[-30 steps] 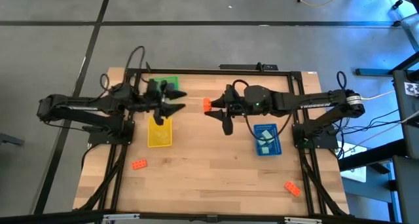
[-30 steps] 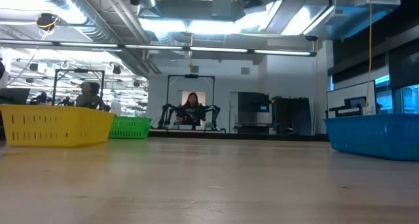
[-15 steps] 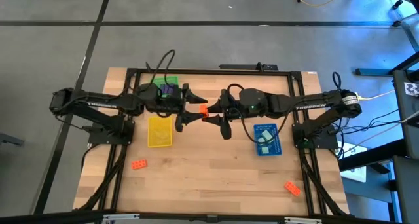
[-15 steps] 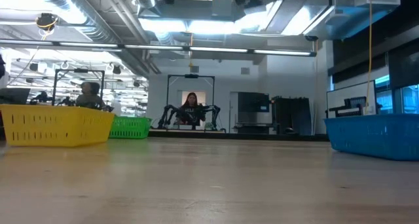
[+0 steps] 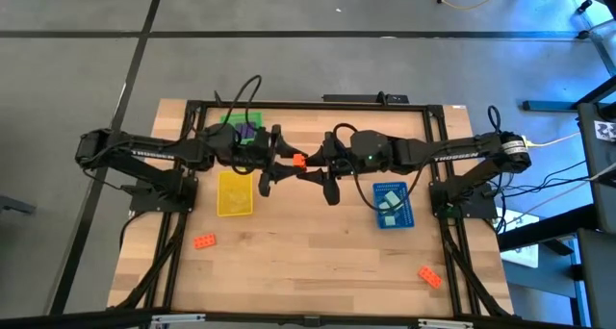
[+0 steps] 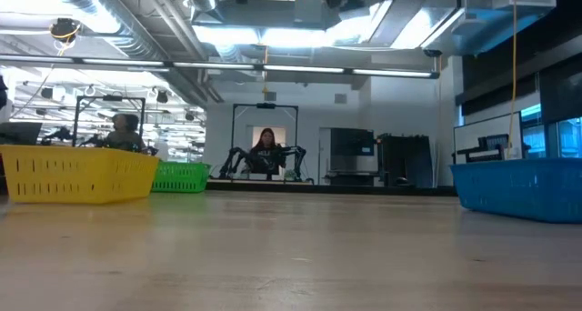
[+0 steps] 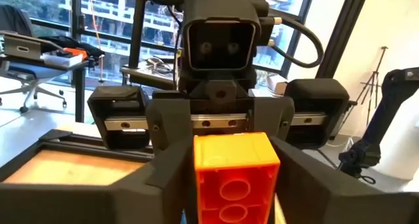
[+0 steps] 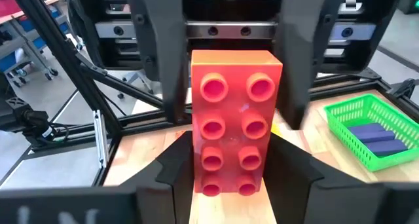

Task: Sort & place blocks by color
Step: Put the top right orange game piece into the yellow bin

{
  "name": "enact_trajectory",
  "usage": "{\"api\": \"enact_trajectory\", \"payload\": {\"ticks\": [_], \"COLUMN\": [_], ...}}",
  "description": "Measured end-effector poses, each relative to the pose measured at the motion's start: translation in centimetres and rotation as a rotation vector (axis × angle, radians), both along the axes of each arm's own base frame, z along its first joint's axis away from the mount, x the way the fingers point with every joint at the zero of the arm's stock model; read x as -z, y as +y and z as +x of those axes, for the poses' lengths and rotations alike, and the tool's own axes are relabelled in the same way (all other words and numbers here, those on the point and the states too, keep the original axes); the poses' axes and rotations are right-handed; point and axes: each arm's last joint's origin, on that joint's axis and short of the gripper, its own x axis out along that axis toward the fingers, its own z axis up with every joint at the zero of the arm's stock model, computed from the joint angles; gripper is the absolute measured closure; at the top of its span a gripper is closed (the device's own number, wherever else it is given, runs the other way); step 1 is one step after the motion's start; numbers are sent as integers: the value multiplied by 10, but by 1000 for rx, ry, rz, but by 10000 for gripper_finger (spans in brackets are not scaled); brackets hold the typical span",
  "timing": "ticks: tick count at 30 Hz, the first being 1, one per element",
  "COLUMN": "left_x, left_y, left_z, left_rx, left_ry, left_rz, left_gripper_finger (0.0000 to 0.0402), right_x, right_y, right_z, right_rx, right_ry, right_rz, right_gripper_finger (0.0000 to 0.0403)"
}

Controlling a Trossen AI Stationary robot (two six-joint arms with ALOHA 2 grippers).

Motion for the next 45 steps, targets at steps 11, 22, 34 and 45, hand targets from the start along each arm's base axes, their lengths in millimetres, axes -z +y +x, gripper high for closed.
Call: {"api": "enact_trajectory", "payload": {"ticks": [11,22,34,45], "left_x": [0,-19,-17,-6], "left_y": [2,12,-1,-5], "left_z": [-2,-55,-130,-136], "left_rx": [22,-62,-193,-219], "left_ry": [17,107,40,10], "left_rz": [-16,26,-29,-57], "left_gripper_finger": [274,275,275,275], "right_x": [1,-13,5,14], "right_y": [3,-8,-14,-8], "right_z": [0,-38,-102,-108], "right_rx": [-30,39,206,181], "right_ry": [11,149,189,-26], "right_rz": [9,4,77,160], "right_gripper_finger": [202,54,55,55]}}
